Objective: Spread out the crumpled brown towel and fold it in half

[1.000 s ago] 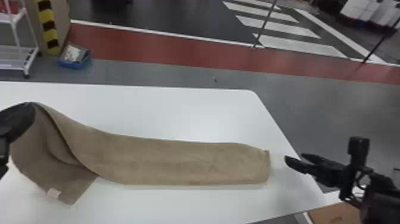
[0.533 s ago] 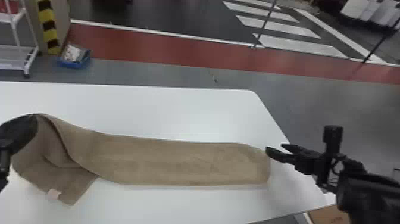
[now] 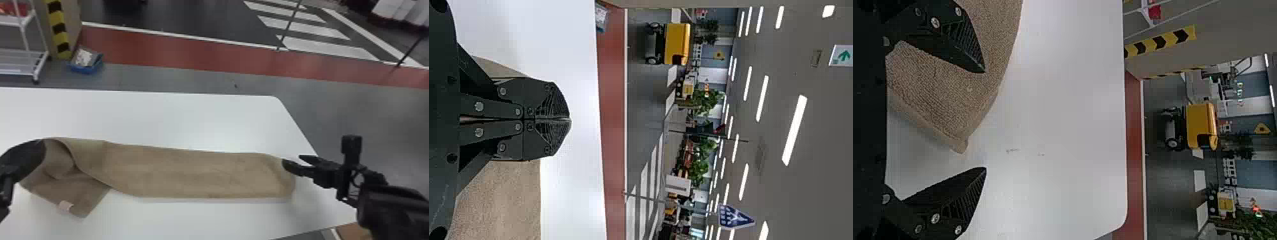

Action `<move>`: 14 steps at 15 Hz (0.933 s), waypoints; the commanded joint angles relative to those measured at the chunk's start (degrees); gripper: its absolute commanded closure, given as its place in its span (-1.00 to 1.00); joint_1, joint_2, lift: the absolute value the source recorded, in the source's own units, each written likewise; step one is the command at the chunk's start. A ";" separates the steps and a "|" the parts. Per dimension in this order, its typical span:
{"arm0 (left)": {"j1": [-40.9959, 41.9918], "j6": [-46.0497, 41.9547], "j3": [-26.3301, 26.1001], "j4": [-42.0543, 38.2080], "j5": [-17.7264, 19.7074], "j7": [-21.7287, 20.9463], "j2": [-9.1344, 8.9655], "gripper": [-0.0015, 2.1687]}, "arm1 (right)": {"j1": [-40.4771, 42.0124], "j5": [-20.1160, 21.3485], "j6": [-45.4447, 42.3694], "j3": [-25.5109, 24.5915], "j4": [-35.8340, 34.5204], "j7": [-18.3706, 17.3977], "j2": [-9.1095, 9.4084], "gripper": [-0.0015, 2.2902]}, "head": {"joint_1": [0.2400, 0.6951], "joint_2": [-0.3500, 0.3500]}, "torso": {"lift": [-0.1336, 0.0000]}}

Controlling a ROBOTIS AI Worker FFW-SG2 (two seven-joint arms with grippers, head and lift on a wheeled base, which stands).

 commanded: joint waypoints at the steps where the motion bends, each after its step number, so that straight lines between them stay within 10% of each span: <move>1: -0.83 -0.19 -0.43 0.44 0.00 0.13 -0.32 0.90 | -0.54 0.95 -1.07 1.09 1.83 -0.08 0.00 -0.81 | 1.00 -0.92 | -0.80; 6: -1.27 -0.36 -0.69 1.32 0.00 0.22 -0.41 0.90 | -2.21 2.36 -1.94 3.11 4.64 -0.08 0.00 -0.57 | 1.00 -0.89 | -0.80; 10: -1.27 -1.07 -0.51 1.59 -0.09 0.39 -0.41 0.90 | -2.03 2.36 -1.07 3.11 2.53 2.82 0.44 0.61 | 1.00 -0.85 | -0.80; 14: -1.71 -1.24 -0.51 2.11 0.00 0.48 -0.58 0.90 | 3.24 -1.25 -0.19 0.21 -10.83 5.28 2.81 0.73 | 1.00 -0.76 | -0.80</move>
